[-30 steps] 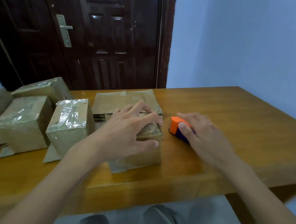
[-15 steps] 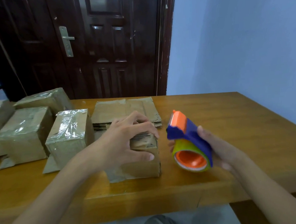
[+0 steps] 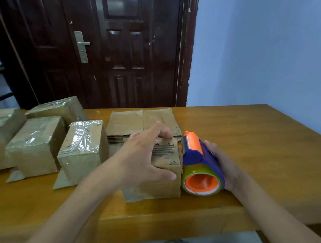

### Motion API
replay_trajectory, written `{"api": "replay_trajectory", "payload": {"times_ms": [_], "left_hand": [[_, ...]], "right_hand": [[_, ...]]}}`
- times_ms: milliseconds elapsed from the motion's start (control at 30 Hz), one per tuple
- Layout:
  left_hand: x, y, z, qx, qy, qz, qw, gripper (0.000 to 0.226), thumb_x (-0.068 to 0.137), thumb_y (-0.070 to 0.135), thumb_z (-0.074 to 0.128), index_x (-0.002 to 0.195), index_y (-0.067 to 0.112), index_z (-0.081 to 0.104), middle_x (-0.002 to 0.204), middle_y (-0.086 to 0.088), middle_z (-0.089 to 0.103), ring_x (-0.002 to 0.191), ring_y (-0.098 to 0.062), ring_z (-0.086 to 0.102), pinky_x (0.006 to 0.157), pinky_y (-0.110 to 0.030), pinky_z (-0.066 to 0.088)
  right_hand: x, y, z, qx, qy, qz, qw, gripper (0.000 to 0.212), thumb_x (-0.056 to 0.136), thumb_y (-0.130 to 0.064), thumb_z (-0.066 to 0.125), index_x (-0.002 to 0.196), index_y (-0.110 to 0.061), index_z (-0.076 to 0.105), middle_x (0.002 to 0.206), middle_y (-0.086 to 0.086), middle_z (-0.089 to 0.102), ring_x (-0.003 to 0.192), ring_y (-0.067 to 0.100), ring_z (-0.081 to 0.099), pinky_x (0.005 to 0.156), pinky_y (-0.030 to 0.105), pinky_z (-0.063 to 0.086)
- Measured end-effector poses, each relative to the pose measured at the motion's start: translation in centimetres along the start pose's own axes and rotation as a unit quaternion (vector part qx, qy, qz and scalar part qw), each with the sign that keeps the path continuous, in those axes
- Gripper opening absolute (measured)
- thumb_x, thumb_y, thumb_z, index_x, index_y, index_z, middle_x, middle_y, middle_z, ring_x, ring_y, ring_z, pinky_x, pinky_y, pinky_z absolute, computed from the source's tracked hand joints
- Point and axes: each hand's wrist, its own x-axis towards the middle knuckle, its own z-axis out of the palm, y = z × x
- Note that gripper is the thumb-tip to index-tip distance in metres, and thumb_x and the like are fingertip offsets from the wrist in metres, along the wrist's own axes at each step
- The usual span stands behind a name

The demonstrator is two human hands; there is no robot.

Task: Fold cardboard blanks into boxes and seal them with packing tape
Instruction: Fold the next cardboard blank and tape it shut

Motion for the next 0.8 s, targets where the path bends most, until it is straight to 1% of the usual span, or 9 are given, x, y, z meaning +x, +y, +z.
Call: {"api": "replay_trajectory", "payload": {"times_ms": [100, 167, 267, 333, 467, 600, 667, 733, 800], "left_hand": [[0.0, 0.2, 0.1, 0.005, 0.0, 0.003, 1.0, 0.081, 0.068, 0.056, 0.091, 0.127, 0.051, 0.037, 0.123, 0.036, 0.043, 0.116, 0.001, 0.039, 0.097, -0.029, 0.04], [-0.1, 0.0, 0.2, -0.004, 0.0, -0.001, 1.0, 0.082, 0.067, 0.059, 0.091, 0.128, 0.052, 0.037, 0.122, 0.04, 0.042, 0.117, -0.002, 0.042, 0.099, -0.033, 0.044], [-0.4, -0.2, 0.0, -0.015, 0.007, -0.004, 1.0, 0.088, 0.063, 0.062, 0.092, 0.128, 0.057, 0.033, 0.124, 0.045, 0.04, 0.118, -0.005, 0.049, 0.098, -0.04, 0.052], [-0.5, 0.0, 0.0, -0.01, 0.013, -0.001, 1.0, 0.091, 0.062, 0.063, 0.092, 0.128, 0.062, 0.029, 0.129, 0.047, 0.039, 0.121, -0.003, 0.049, 0.101, -0.04, 0.051], [-0.7, 0.7, 0.2, 0.007, 0.031, 0.014, 0.999, 0.096, 0.061, 0.063, 0.093, 0.125, 0.071, 0.022, 0.136, 0.044, 0.041, 0.13, -0.002, 0.046, 0.105, -0.041, 0.051], [-1.1, 0.6, 0.2, -0.006, 0.047, 0.029, 0.998, 0.099, 0.058, 0.062, 0.094, 0.128, 0.074, 0.026, 0.136, 0.041, 0.047, 0.129, 0.001, 0.048, 0.102, -0.038, 0.053], [-1.2, 0.6, 0.2, -0.006, 0.054, 0.037, 0.998, 0.095, 0.057, 0.06, 0.095, 0.129, 0.071, 0.033, 0.133, 0.041, 0.048, 0.124, 0.004, 0.05, 0.099, -0.036, 0.052], [-1.1, 0.6, 0.2, -0.006, 0.054, 0.051, 0.997, 0.09, 0.058, 0.059, 0.095, 0.129, 0.067, 0.042, 0.129, 0.038, 0.052, 0.118, 0.002, 0.053, 0.094, -0.035, 0.05], [-1.1, 0.5, 0.2, 0.004, 0.049, 0.068, 0.996, 0.084, 0.06, 0.067, 0.092, 0.132, 0.065, 0.047, 0.13, 0.032, 0.056, 0.119, -0.003, 0.056, 0.096, -0.04, 0.05]], "right_hand": [[0.4, -0.5, 0.4, 0.005, -0.013, -0.008, 1.0, 0.072, 0.052, -0.062, 0.098, 0.102, -0.012, 0.083, 0.099, 0.019, 0.076, 0.083, 0.027, 0.076, 0.075, 0.037, 0.064], [0.7, -0.7, 0.4, -0.013, -0.014, -0.005, 1.0, 0.071, 0.053, -0.065, 0.096, 0.101, -0.015, 0.083, 0.1, 0.018, 0.076, 0.084, 0.026, 0.076, 0.076, 0.037, 0.064], [0.9, -0.6, -0.1, -0.03, -0.015, 0.012, 0.999, 0.076, 0.052, -0.065, 0.096, 0.105, -0.013, 0.081, 0.106, 0.02, 0.075, 0.087, 0.027, 0.075, 0.075, 0.037, 0.063], [1.0, -0.5, -0.4, -0.035, -0.015, 0.016, 0.999, 0.078, 0.052, -0.065, 0.096, 0.107, -0.012, 0.08, 0.108, 0.022, 0.074, 0.088, 0.028, 0.075, 0.075, 0.037, 0.063], [1.0, -0.4, -0.9, -0.027, -0.026, 0.017, 0.999, 0.076, 0.05, -0.064, 0.097, 0.104, -0.011, 0.083, 0.109, 0.024, 0.074, 0.087, 0.029, 0.075, 0.076, 0.037, 0.064], [1.3, -0.2, -0.8, -0.02, -0.041, -0.001, 0.999, 0.068, 0.053, -0.062, 0.097, 0.096, -0.012, 0.082, 0.097, 0.019, 0.076, 0.08, 0.026, 0.075, 0.073, 0.036, 0.062], [1.4, -0.1, -0.8, -0.023, -0.045, 0.0, 0.999, 0.065, 0.054, -0.065, 0.095, 0.093, -0.015, 0.083, 0.093, 0.016, 0.077, 0.079, 0.023, 0.075, 0.074, 0.035, 0.061], [1.4, -0.1, -0.8, -0.033, -0.048, 0.002, 0.998, 0.065, 0.054, -0.067, 0.094, 0.093, -0.017, 0.083, 0.094, 0.016, 0.077, 0.079, 0.023, 0.075, 0.073, 0.034, 0.061], [1.3, -0.2, -0.9, -0.035, -0.049, 0.011, 0.998, 0.071, 0.05, -0.068, 0.095, 0.097, -0.015, 0.083, 0.098, 0.018, 0.077, 0.081, 0.025, 0.075, 0.074, 0.035, 0.062]]}}
